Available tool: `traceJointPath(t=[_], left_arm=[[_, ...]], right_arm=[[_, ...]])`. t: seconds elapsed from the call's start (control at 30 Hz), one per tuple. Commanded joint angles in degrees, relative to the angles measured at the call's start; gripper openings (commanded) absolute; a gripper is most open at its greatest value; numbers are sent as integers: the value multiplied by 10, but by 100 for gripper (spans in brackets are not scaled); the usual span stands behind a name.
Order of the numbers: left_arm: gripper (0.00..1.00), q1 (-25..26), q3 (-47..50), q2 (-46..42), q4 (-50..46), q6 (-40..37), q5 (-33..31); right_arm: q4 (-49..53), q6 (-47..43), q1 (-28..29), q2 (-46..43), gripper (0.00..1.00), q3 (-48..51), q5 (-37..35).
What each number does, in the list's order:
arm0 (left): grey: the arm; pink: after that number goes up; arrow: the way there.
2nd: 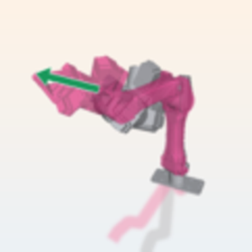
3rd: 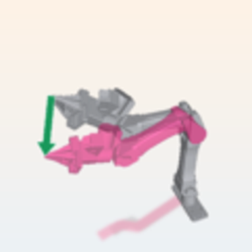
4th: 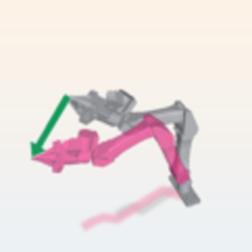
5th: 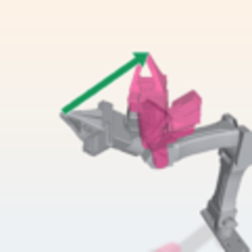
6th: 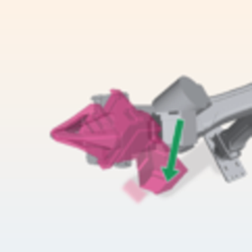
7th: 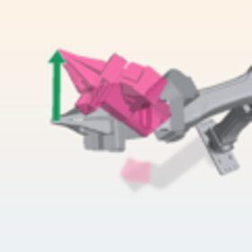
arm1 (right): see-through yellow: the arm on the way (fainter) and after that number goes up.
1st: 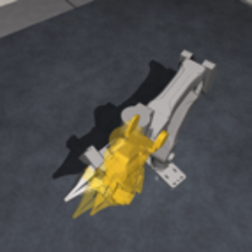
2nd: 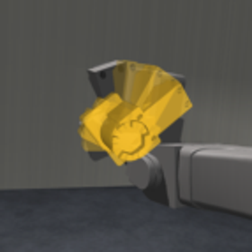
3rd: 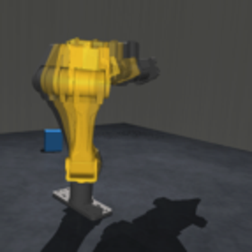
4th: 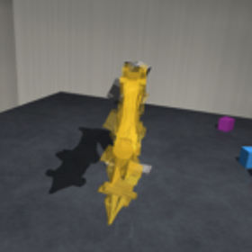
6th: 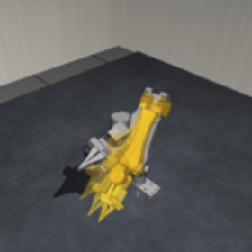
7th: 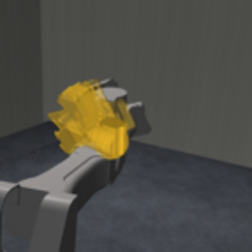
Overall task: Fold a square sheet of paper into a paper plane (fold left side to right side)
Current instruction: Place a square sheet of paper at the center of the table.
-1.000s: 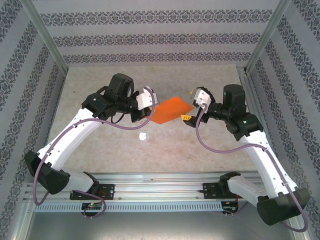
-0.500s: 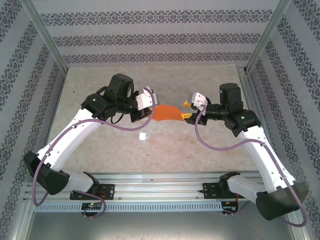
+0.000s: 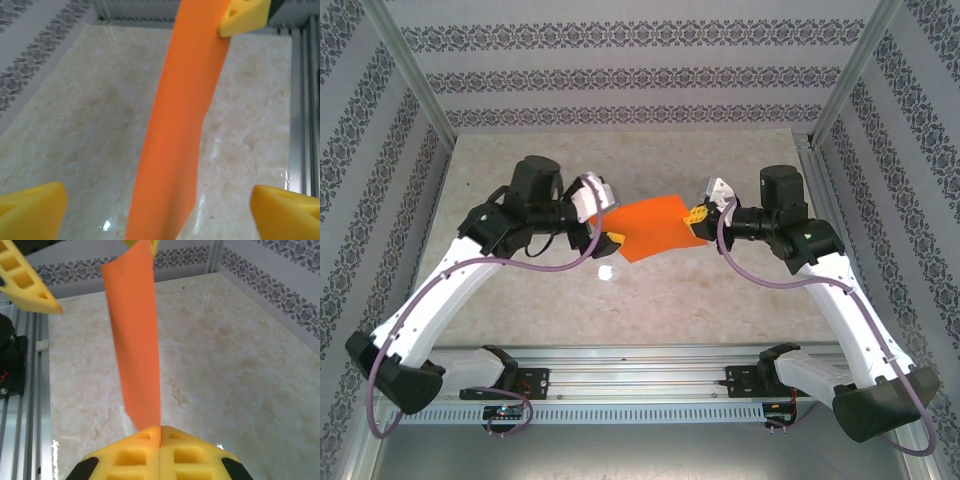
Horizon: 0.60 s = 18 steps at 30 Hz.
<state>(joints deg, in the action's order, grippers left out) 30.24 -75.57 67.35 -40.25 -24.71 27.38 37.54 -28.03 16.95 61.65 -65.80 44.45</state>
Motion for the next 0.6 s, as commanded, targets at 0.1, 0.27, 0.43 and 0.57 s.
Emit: traceJointPath(t=[0.1, 0.27, 0.43, 0.57], left_arm=[[100, -138, 166, -179, 252, 299, -6], [100, -169, 262, -215, 362, 415, 77], [100, -169, 325, -205, 489, 428, 154], [100, -167, 323, -170, 559, 436, 207]], right_arm=[[25, 186, -18, 2, 0, -66, -97], [103, 198, -14, 20, 0, -152, -88], [168, 117, 6, 11, 0, -209, -75], [188, 89, 14, 11, 0, -244, -53]])
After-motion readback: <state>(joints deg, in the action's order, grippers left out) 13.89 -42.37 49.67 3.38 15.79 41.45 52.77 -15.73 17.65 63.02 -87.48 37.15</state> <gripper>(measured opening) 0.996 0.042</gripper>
